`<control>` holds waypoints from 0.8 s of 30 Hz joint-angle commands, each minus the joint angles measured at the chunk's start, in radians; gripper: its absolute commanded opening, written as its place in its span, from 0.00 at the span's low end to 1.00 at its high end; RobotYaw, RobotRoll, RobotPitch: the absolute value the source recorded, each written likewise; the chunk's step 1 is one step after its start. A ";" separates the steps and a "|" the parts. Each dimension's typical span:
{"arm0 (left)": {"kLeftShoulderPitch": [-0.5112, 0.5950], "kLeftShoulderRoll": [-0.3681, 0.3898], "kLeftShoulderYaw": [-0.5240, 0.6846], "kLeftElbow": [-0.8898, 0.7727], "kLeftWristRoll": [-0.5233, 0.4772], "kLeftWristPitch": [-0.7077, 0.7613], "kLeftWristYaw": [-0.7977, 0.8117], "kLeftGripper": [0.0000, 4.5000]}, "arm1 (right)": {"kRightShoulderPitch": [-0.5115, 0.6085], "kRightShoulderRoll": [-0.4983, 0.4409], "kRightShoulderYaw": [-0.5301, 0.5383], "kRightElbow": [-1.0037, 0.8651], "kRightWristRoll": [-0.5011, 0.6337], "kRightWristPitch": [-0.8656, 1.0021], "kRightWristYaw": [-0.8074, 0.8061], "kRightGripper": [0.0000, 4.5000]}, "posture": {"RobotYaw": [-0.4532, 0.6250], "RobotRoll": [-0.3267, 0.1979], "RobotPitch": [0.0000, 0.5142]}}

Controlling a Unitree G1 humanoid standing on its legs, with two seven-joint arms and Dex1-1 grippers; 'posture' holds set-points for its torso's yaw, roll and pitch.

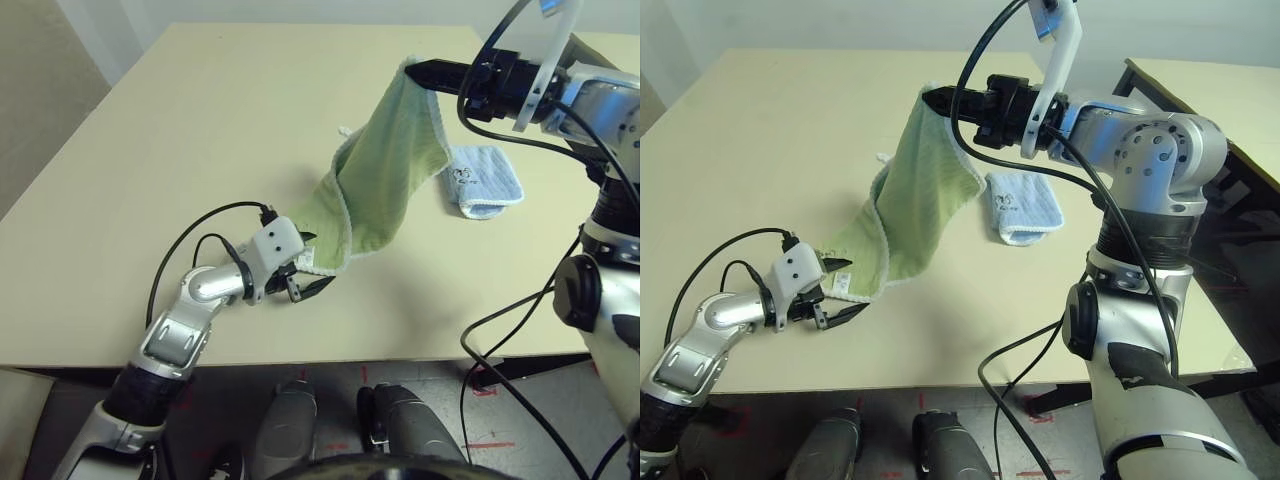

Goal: Fold the towel and set it aside.

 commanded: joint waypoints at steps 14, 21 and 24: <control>-0.046 0.014 0.044 0.077 -0.015 0.000 -0.018 0.04 | 0.029 -0.015 0.023 -0.040 0.003 -0.008 0.015 0.00 | 0.53 0.62 0.19; -0.120 0.085 0.209 0.175 -0.086 -0.016 -0.025 0.01 | 0.043 -0.046 0.037 -0.037 -0.004 -0.012 0.042 0.00 | 0.53 0.62 0.18; -0.187 0.124 0.318 0.242 -0.162 0.000 -0.038 0.01 | 0.060 -0.080 0.052 -0.031 -0.015 -0.028 0.074 0.00 | 0.53 0.62 0.18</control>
